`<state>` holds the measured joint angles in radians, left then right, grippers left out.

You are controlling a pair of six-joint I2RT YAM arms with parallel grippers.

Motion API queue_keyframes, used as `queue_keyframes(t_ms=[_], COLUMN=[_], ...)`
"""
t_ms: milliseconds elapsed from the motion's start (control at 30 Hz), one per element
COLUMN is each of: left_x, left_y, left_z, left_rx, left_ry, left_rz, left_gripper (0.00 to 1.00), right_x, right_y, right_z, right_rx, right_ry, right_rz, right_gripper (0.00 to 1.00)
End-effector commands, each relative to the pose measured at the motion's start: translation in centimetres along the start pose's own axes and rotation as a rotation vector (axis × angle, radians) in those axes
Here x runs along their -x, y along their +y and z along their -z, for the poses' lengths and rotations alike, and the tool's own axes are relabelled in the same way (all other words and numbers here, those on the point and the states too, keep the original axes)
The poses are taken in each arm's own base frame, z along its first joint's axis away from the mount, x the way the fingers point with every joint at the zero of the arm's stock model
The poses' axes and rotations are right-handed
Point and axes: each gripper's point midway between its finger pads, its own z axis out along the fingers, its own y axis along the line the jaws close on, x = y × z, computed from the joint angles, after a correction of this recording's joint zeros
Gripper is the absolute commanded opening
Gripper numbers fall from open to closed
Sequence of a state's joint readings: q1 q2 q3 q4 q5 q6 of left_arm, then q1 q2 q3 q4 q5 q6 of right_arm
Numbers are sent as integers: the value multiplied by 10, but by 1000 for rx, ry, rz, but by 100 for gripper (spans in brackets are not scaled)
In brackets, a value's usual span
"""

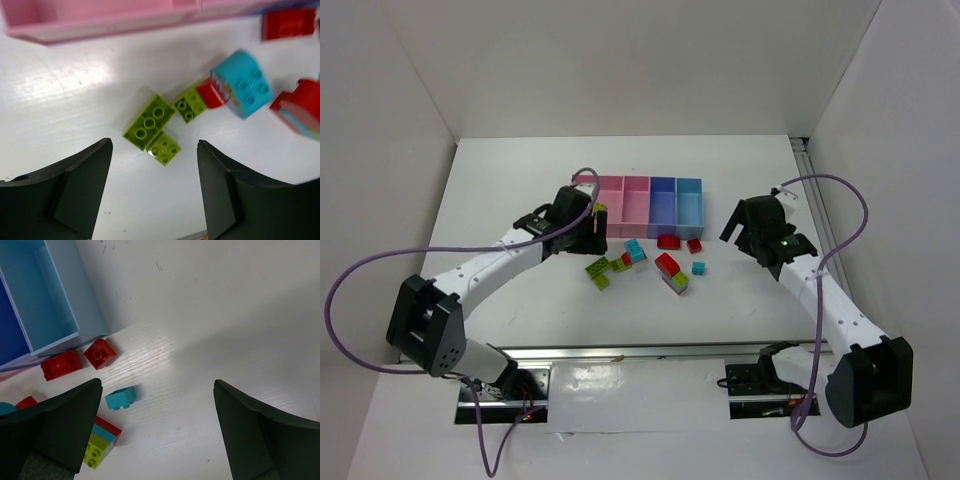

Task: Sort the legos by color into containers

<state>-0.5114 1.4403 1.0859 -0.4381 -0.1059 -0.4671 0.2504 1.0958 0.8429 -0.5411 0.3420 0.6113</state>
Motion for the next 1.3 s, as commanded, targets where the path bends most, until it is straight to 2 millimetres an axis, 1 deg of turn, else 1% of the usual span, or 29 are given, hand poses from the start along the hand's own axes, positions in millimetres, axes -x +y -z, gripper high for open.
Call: queue_keyframes(t_ms=[0, 33, 67, 100, 133, 167, 267, 367, 400, 467, 500, 533, 567, 600, 667, 767, 800, 867, 900, 933, 967, 1033, 1067, 1100, 1133, 1167, 1200, 1233, 1267], left_x=[-23, -34, -39, -41, -44, -52, -63, -65, -60, -64, -67, -64, -68, -65, -65, -69, -66, -67, -66, -60, -57, -54, -47, -47, -45, -38, -36, -29, -21], left_y=[-20, -17, -13, -14, -13, -11, -5, 4, 8, 10, 16, 16, 18, 22, 23, 24, 25, 25, 26, 24, 23, 21, 19, 17, 18, 16, 16, 13, 11], left_z=[-7, -15, -19, -22, -25, -34, -45, -54, -55, -61, -63, -65, -68, -68, -68, -77, -81, -82, -82, -78, -76, -70, -64, -59, -55, -44, -39, -32, -25], left_rx=[-87, -69, -51, -46, -41, -32, -8, 49, 75, 89, 123, 133, 139, 167, 175, 184, 202, 208, 216, 208, 203, 189, 178, 169, 166, 160, 157, 149, 143], left_ry=[35, 66, 80, 81, 94, 116, 148, 137, 115, 124, 133, 128, 139, 125, 121, 140, 143, 151, 147, 130, 120, 113, 90, 93, 89, 74, 70, 52, 38], left_rz=[-78, -88, -89, -97, -98, -100, -104, -83, -72, -74, -70, -56, -58, -45, -46, -50, -53, -43, -44, -40, -38, -44, -49, -48, -56, -53, -63, -59, -57], left_gripper=[80, 81, 81, 81, 81, 81, 80, 78, 78, 78, 78, 78, 78, 77, 77, 77, 76, 71, 68, 64, 57, 52, 50, 47, 46, 41, 37, 35, 30], right_x=[3, 0, -1, -3, 0, 0, 1, 3, 0, 0, -1, -1, -5, -5, -8, -8, -10, -10, -10, -12, -12, -12, -12, -10, -10, -12, -12, -13, -13], right_y=[8, 8, 9, 8, 10, 10, 9, 9, 7, 7, 8, 8, 6, 6, 4, 4, 4, 4, 4, 3, 3, 3, 3, 5, 5, 4, 4, 5, 5], right_z=[-5, -8, -8, -11, -10, -10, -10, -8, -9, -9, -9, -9, -10, -10, -12, -12, -13, -13, -13, -15, -15, -15, -15, -16, -16, -18, -18, -17, -17], right_rx=[20, 12, 19, 12, 18, 18, 10, 16, 11, 11, 20, 20, 9, 9, 3, 3, -2, -2, -2, -7, -7, -7, -7, -2, -2, -7, -7, 0, 0], right_ry=[-10, 1, 6, 15, 9, 9, 3, -5, 2, 2, 8, 8, 23, 23, 30, 30, 37, 37, 37, 44, 44, 44, 44, 37, 37, 44, 44, 50, 50], right_rz=[0, 4, 4, 8, 5, 14, 15, 11, 23, 23, 23, 23, 30, 30, 33, 33, 36, 36, 36, 39, 39, 39, 39, 36, 36, 39, 39, 39, 39], right_gripper=[100, 100, 100, 100, 100, 100, 100, 100, 100, 100, 100, 100, 100, 100, 100, 100, 100, 100, 100, 100, 100, 100, 100, 100, 100, 100, 100, 100, 100])
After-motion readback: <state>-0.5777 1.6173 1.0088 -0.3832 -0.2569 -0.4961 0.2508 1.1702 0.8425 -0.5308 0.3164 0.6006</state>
